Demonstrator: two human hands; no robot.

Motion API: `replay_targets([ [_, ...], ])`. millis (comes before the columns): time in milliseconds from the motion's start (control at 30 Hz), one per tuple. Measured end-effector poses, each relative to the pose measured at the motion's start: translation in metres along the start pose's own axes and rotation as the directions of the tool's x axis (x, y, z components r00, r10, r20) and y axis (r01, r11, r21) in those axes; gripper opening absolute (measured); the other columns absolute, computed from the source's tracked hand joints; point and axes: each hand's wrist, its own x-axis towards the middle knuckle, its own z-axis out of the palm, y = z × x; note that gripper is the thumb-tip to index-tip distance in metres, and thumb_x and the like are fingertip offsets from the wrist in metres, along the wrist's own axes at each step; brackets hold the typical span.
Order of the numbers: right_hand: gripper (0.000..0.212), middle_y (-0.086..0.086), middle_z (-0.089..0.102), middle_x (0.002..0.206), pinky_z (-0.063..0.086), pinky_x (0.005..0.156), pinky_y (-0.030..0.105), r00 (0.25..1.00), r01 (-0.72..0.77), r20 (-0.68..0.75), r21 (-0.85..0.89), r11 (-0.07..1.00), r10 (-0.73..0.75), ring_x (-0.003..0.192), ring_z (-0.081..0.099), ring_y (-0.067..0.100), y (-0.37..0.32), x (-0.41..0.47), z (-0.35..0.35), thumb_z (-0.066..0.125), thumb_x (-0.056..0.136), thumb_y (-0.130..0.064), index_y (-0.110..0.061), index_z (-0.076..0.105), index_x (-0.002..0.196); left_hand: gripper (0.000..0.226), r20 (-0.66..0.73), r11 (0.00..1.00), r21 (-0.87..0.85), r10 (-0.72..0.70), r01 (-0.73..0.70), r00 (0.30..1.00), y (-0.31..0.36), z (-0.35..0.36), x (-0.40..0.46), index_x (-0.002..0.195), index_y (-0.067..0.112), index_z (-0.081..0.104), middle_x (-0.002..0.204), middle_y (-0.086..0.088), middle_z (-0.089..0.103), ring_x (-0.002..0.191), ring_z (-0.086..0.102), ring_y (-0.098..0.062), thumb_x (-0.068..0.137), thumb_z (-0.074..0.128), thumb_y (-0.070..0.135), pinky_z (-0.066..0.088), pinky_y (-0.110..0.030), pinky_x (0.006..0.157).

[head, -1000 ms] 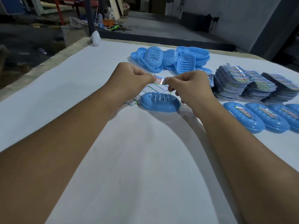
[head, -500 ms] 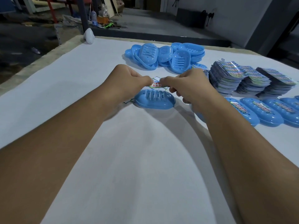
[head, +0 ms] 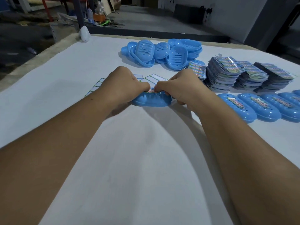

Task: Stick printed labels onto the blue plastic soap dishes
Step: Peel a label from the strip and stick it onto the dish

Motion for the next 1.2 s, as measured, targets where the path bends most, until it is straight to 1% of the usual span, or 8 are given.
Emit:
replay_targets([
  [300,0.031,-0.004,0.034,0.043,0.024,0.044,0.022,1.0,0.008,-0.005,-0.028,1.0,-0.008,0.031,0.023,0.013,0.0003,0.0026,0.0024,0.079,0.067,-0.036,-0.017,0.054,0.065,0.037,-0.005,0.999,0.051,0.005,-0.005,1.0,0.001,-0.0002,0.0014,0.066,0.004,0.068,0.049,-0.001,0.054,0.053,0.047,-0.021,0.069,0.076,0.04,0.04,-0.032,0.059],
  [400,0.031,-0.005,0.033,0.042,0.022,0.04,0.017,1.0,0.01,-0.007,-0.039,0.999,-0.01,0.03,0.024,0.013,0.0009,0.0032,0.0022,0.079,0.067,-0.036,-0.017,0.054,0.065,0.038,-0.011,0.997,0.072,0.023,-0.023,1.0,0.0009,0.0001,0.002,0.072,0.003,0.07,0.054,-0.003,0.057,0.056,0.049,-0.021,0.071,0.075,0.041,0.041,-0.032,0.059],
  [600,0.027,-0.003,0.037,0.047,0.026,0.046,0.023,1.0,0.02,-0.012,-0.069,0.997,-0.021,0.031,0.024,0.012,0.0008,0.0038,0.0037,0.08,0.068,-0.038,-0.018,0.062,0.068,0.036,-0.016,0.993,0.11,0.04,-0.038,0.999,0.0026,0.0002,0.0006,0.072,0.005,0.071,0.052,0.0,0.056,0.056,0.05,-0.02,0.072,0.073,0.04,0.041,-0.032,0.059],
  [700,0.026,0.001,0.039,0.052,0.026,0.047,0.024,0.999,0.041,-0.016,-0.078,0.996,-0.043,0.039,0.027,0.015,0.0007,0.0035,0.0047,0.08,0.068,-0.039,-0.016,0.068,0.072,0.036,-0.024,0.99,0.134,0.049,-0.046,0.999,0.0034,0.0002,-0.0005,0.07,0.004,0.069,0.05,0.001,0.053,0.057,0.048,-0.021,0.073,0.073,0.04,0.039,-0.031,0.058],
  [800,0.028,0.001,0.039,0.051,0.027,0.049,0.026,0.998,0.062,-0.021,-0.084,0.995,-0.064,0.045,0.029,0.017,0.0012,0.0031,0.0048,0.079,0.07,-0.038,-0.015,0.065,0.07,0.033,-0.023,0.987,0.151,0.049,-0.045,0.999,0.0038,0.0,-0.0016,0.065,0.008,0.066,0.05,0.001,0.052,0.058,0.047,-0.021,0.072,0.072,0.04,0.039,-0.032,0.059],
  [1000,0.034,-0.003,0.032,0.041,0.023,0.044,0.023,0.998,0.056,-0.031,-0.131,0.99,-0.061,0.037,0.024,0.015,0.0012,0.0024,0.0049,0.079,0.069,-0.04,-0.015,0.056,0.065,0.035,-0.033,0.985,0.166,0.055,-0.048,0.998,0.0037,0.0,-0.0021,0.074,0.007,0.072,0.062,-0.006,0.066,0.062,0.053,-0.022,0.072,0.072,0.042,0.044,-0.033,0.062],
  [1100,0.035,-0.003,0.032,0.041,0.024,0.045,0.024,0.997,0.064,-0.037,-0.141,0.988,-0.07,0.041,0.027,0.016,0.0012,0.0022,0.0047,0.08,0.068,-0.041,-0.015,0.057,0.064,0.038,-0.017,0.984,0.168,0.058,-0.055,0.998,0.0045,-0.0009,-0.003,0.074,0.008,0.071,0.059,-0.002,0.063,0.062,0.054,-0.021,0.071,0.075,0.046,0.045,-0.034,0.062],
  [1200,0.034,0.0,0.039,0.048,0.028,0.048,0.027,0.996,0.072,-0.044,-0.154,0.985,-0.08,0.048,0.034,0.018,0.0007,0.0019,0.0053,0.08,0.068,-0.043,-0.013,0.062,0.066,0.037,0.001,0.981,0.185,0.064,-0.063,0.998,0.0054,-0.0023,-0.0039,0.076,0.012,0.073,0.068,-0.002,0.07,0.072,0.065,-0.023,0.072,0.075,0.048,0.053,-0.038,0.069],
])
